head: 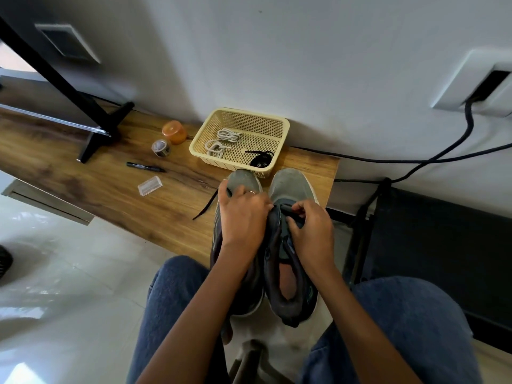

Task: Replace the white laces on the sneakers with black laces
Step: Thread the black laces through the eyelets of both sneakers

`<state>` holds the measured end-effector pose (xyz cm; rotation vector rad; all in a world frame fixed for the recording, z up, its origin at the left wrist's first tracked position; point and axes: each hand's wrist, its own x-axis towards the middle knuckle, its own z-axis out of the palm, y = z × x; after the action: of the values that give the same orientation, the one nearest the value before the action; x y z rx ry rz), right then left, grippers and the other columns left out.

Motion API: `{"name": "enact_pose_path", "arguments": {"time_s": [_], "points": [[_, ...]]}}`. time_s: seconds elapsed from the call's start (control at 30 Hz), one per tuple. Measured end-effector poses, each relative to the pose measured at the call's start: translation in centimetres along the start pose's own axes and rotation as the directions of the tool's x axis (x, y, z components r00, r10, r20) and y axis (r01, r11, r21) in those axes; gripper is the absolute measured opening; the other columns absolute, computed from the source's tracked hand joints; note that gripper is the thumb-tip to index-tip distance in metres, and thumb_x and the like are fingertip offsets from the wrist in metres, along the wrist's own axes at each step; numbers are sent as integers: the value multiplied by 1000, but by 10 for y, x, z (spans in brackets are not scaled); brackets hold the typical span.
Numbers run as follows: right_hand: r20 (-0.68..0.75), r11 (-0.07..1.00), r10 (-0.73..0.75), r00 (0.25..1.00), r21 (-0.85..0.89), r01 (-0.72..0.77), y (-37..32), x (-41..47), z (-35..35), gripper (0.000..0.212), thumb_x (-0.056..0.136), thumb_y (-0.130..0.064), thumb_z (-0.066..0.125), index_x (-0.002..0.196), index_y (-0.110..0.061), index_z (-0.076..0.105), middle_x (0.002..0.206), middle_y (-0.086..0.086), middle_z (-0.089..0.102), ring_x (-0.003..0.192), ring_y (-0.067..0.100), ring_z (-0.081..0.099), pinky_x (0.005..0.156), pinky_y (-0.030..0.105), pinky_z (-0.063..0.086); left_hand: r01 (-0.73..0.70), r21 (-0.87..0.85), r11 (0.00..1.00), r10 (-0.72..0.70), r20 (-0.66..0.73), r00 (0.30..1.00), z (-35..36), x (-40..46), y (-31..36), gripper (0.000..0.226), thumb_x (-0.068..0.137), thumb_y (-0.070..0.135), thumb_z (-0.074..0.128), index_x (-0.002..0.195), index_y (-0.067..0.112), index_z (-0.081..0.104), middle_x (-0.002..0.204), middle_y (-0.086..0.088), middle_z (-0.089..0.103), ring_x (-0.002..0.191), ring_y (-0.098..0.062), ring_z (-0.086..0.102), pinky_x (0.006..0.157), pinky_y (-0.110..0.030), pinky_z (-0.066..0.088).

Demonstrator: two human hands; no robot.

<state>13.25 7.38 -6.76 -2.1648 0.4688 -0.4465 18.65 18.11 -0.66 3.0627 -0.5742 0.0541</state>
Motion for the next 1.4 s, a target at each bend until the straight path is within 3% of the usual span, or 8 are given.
{"name": "enact_pose_path", "arguments": {"time_s": [0.2, 0.37, 0.53, 0.63, 0.73, 0.87, 1.07, 1.4], "points": [[-11, 1000, -9, 1000, 13, 9, 0, -1, -2, 19, 78, -3, 71, 90, -13, 61, 87, -9, 54, 89, 19, 57, 75, 29, 47, 218, -212, 953, -257, -177, 950, -1, -3, -10, 20, 98, 30, 49, 102, 20, 67, 94, 2, 68, 97, -17, 59, 114, -41, 11], [-14, 1000, -22, 1000, 10, 22, 1, -1, -1, 19, 78, -2, 71, 90, -13, 60, 86, -12, 51, 89, 20, 57, 75, 29, 48, 303, -531, 791, -502, -280, 818, -6, 0, -45, 15, 97, 21, 51, 99, 13, 64, 91, 0, 66, 82, -10, 52, 95, -43, 41], [-21, 1000, -22, 1000, 5, 22, 0, 0, -1, 18, 79, -2, 71, 90, -12, 61, 86, -12, 50, 89, 19, 57, 75, 26, 45, 330, -682, 653, -667, -310, 678, -13, 0, -57, 15, 96, 17, 50, 101, 11, 63, 89, 4, 57, 86, -18, 57, 85, -45, 49], [2, 1000, -8, 1000, 15, 8, 2, 1, -1, 17, 80, -4, 71, 91, -12, 62, 87, -11, 53, 89, 17, 57, 76, 24, 45, 282, -694, 662, -618, -294, 729, -14, -5, -49, 14, 97, 20, 49, 102, 15, 62, 85, 9, 58, 81, -12, 57, 87, -48, 49], [10, 992, 15, 1000, 129, -17, -2, 7, -13, 11, 84, -9, 68, 93, -15, 62, 88, -4, 60, 81, 10, 58, 72, 18, 49, 261, -646, 717, -475, -178, 862, -16, -13, -28, 17, 97, 27, 52, 112, 20, 59, 77, 18, 53, 71, 0, 53, 91, -30, 46], [-100, 965, 134, 986, 239, -107, 2, 21, -44, 17, 92, -2, 52, 95, -16, 62, 91, -1, 62, 80, 7, 58, 67, 7, 43, 237, -501, 832, -278, -7, 961, -10, -26, 2, 32, 94, 45, 50, 119, 26, 55, 86, 13, 61, 90, -9, 57, 107, -37, 24], [267, 943, 306, 914, 44, -329, 31, 26, -48, 36, 91, 8, 46, 118, -8, 62, 115, 6, 63, 105, 16, 57, 87, 22, 40, 200, -251, 947, -186, 80, 979, 4, -33, 21, 46, 87, 57, 49, 121, 26, 57, 103, 9, 65, 106, -13, 56, 104, -39, 21], [261, 925, 375, 890, -45, -377, 46, 24, -47, 7, 90, -18, 62, 85, -14, 62, 71, -6, 55, 80, 19, 55, 76, 36, 45, 227, -286, 931, -221, 53, 974, 5, -34, 23, 37, 95, 46, 41, 119, 22, 57, 97, 6, 66, 99, -14, 59, 101, -36, 22]]}}
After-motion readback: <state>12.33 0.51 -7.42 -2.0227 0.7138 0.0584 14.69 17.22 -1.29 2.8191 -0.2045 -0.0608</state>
